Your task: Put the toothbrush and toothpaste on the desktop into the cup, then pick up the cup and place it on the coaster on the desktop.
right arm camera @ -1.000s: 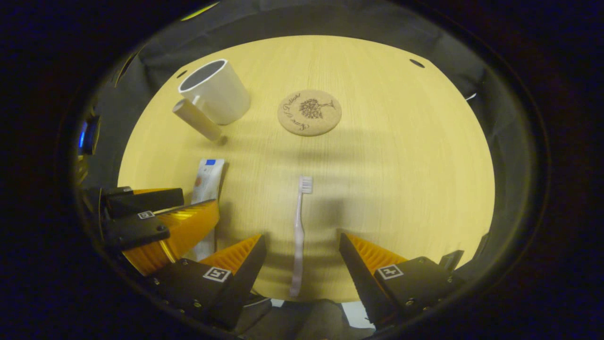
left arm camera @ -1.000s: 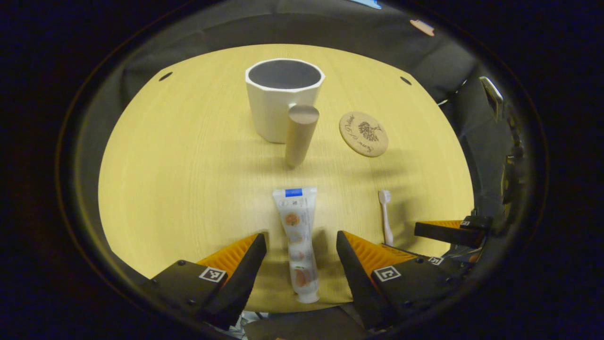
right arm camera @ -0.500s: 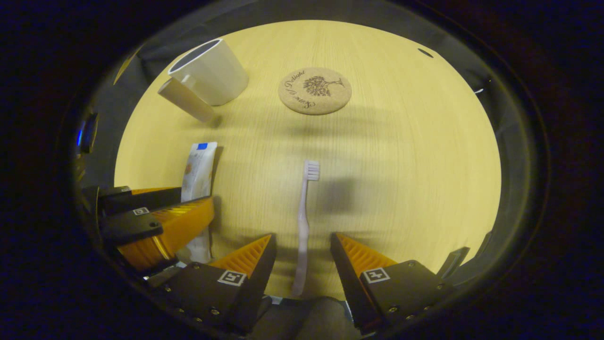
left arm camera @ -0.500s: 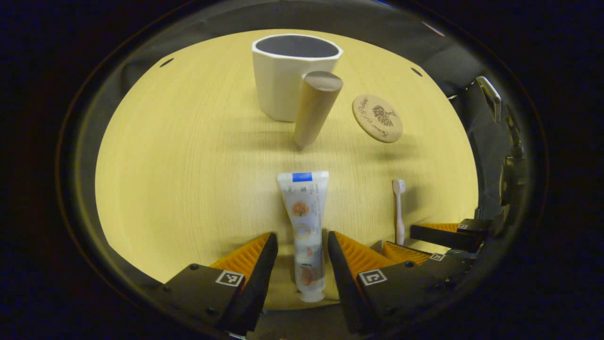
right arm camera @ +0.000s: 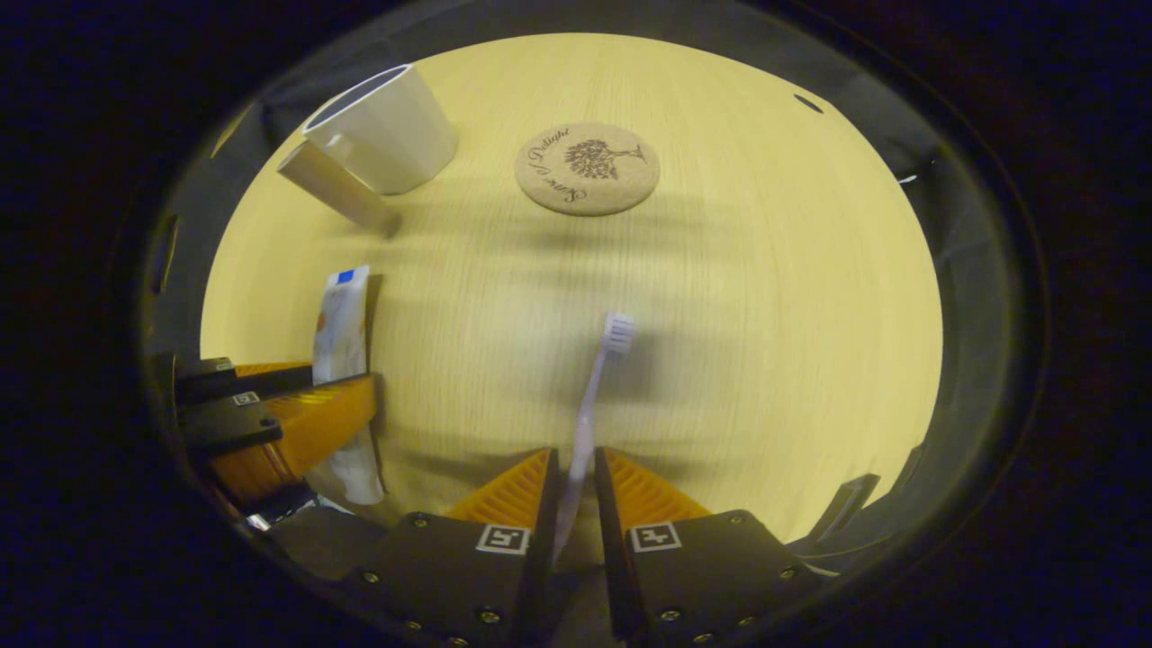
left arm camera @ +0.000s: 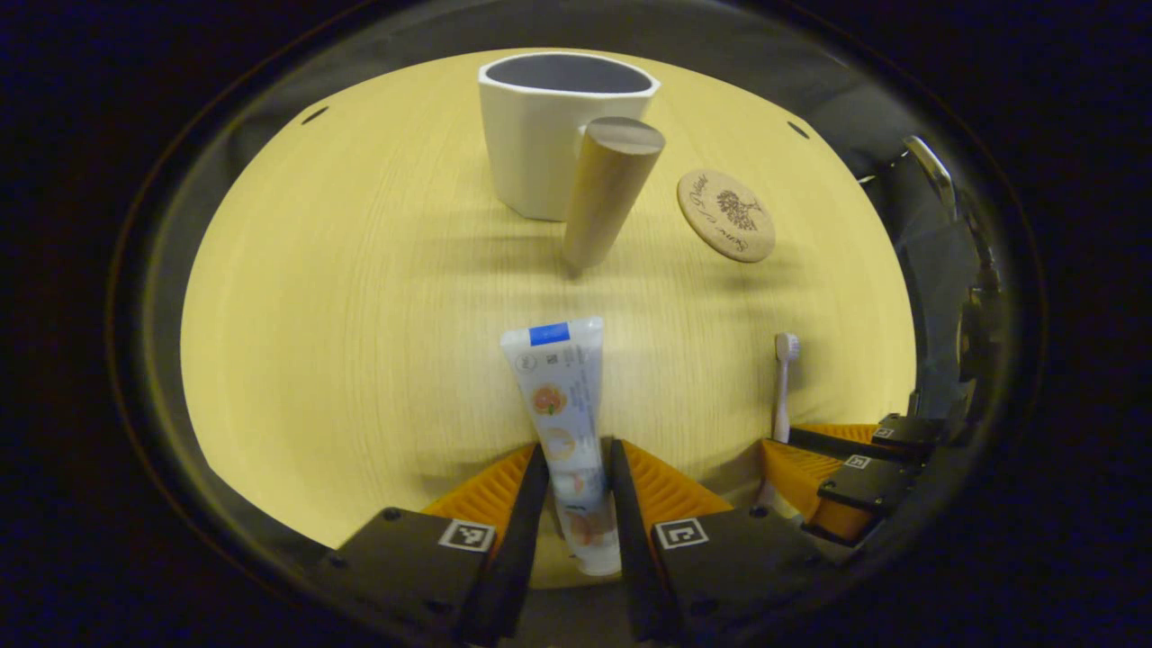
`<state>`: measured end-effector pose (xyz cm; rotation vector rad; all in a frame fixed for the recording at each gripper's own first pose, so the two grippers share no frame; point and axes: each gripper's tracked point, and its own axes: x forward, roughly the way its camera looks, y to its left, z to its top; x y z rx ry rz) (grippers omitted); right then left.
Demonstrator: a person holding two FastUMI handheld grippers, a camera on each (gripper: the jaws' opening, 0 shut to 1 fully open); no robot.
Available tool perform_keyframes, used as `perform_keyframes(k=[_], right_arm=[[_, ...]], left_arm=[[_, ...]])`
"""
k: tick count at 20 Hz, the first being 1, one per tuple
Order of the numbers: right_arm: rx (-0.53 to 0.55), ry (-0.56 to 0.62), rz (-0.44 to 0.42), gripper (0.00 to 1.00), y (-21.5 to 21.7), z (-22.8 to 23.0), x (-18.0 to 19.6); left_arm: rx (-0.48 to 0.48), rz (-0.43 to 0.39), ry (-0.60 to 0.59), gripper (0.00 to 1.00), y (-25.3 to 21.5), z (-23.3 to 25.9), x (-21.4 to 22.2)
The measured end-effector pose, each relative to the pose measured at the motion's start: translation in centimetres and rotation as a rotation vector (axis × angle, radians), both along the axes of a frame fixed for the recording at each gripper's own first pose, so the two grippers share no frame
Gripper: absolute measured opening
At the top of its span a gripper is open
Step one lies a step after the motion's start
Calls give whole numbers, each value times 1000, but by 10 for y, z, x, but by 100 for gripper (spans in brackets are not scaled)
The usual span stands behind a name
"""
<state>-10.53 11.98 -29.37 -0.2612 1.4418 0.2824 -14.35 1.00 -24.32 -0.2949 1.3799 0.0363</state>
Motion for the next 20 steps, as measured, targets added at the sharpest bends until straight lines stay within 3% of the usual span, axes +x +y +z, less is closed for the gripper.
perform_keyframes(k=[2,3,6,7,9,10,11,16,20], right_arm=[[9,-15,-12,26,2,-3,1],[8,-6,-2,13,2,0,1],[24,-23,-12,13,-1,-4,4],[29,-15,-12,7,2,1,1],[46,-20,-14,5,1,1,0],[58,-30,-23,7,0,1,0],[68,-31,-26,4,2,0,0],[117,-54,-24,4,3,4,-3],[241,-99,-13,4,15,21,-2]], left_arm=[[9,-9,0,44,0,-2,-2],[7,-3,0,44,0,-3,-1],[11,-14,-2,39,0,-2,-2],[9,-15,-1,34,0,-1,-2],[9,-19,-13,34,0,0,-2],[11,-11,-24,34,1,0,-3],[7,-10,-32,27,0,0,-2],[-8,18,-82,27,3,3,-2],[-21,68,-149,27,8,12,-2]])
